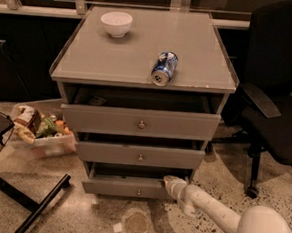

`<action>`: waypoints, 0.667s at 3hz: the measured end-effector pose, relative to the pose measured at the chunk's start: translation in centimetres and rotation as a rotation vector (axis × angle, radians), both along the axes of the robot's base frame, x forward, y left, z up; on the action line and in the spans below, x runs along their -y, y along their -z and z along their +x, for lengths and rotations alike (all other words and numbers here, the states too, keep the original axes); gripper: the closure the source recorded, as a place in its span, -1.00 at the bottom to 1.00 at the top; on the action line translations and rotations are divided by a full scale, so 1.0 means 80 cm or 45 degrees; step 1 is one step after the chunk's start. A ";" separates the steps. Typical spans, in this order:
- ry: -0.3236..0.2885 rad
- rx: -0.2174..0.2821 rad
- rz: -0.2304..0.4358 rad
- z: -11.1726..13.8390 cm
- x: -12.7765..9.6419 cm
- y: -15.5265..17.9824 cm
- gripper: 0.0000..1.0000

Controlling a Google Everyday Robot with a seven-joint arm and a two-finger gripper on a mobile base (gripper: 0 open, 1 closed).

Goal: Open bottom drawer

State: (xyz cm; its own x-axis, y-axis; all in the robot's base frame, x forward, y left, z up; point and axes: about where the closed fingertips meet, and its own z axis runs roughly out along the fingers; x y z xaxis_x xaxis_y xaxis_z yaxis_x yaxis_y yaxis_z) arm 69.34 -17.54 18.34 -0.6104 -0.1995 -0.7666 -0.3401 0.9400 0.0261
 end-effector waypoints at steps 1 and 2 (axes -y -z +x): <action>0.000 0.000 0.000 0.001 0.000 -0.002 1.00; -0.119 -0.054 -0.107 -0.031 -0.006 0.003 1.00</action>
Offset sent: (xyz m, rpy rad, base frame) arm -0.1009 0.0074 -0.0101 -0.3373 0.1673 0.3710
